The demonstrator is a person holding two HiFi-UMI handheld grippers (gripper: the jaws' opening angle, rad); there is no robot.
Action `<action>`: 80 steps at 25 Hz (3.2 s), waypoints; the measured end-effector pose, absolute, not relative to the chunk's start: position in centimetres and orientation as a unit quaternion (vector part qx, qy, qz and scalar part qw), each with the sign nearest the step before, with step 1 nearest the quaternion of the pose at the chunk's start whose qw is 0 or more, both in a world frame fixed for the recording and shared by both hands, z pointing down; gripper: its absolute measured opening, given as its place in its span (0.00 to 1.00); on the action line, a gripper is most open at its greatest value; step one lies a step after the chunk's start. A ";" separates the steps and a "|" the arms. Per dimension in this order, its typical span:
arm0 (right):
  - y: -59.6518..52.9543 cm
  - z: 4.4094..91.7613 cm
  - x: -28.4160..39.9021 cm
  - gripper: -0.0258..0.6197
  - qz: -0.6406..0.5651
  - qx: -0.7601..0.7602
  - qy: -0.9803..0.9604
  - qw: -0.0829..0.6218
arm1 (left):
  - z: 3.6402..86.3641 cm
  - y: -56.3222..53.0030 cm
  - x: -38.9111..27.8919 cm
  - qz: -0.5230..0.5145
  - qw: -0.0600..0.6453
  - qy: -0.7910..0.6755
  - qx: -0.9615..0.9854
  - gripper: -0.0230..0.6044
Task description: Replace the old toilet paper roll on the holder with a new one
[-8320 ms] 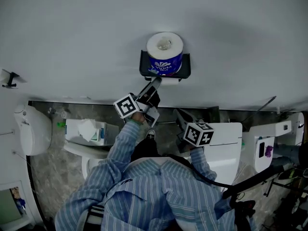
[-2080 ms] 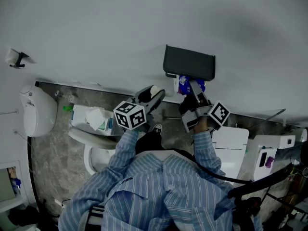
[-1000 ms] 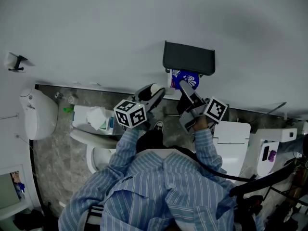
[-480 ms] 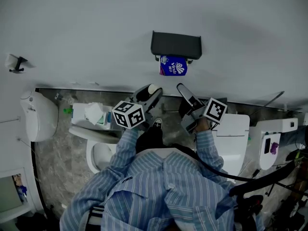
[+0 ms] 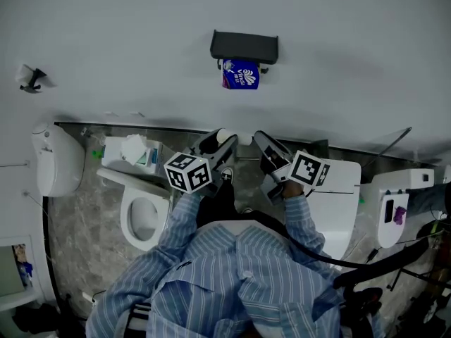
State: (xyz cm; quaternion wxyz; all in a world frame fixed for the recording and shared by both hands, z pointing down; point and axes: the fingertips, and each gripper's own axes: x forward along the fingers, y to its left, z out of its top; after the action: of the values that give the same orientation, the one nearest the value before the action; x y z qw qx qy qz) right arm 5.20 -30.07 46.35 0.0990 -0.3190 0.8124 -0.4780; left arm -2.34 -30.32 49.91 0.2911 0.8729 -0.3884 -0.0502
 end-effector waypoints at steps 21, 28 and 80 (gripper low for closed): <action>-17.0 51.6 6.4 0.07 -0.493 -0.311 0.813 0.008 | 52.2 -14.7 -1.6 -0.032 0.298 -0.442 0.845 0.33; -16.1 52.0 6.4 0.07 -0.491 -0.330 0.806 -0.003 | 51.8 -13.5 -1.2 -0.024 0.296 -0.427 0.854 0.33; 21.8 55.3 5.8 0.07 -0.498 -0.409 0.763 -0.053 | 51.7 21.1 -6.3 -0.084 0.313 -0.401 0.857 0.33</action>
State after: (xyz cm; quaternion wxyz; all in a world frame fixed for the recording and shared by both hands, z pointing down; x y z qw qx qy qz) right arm 5.84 21.79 55.33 -0.0527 -0.4087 0.7632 -0.4977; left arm -6.30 21.08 51.65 0.3127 0.8571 -0.4007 -0.0841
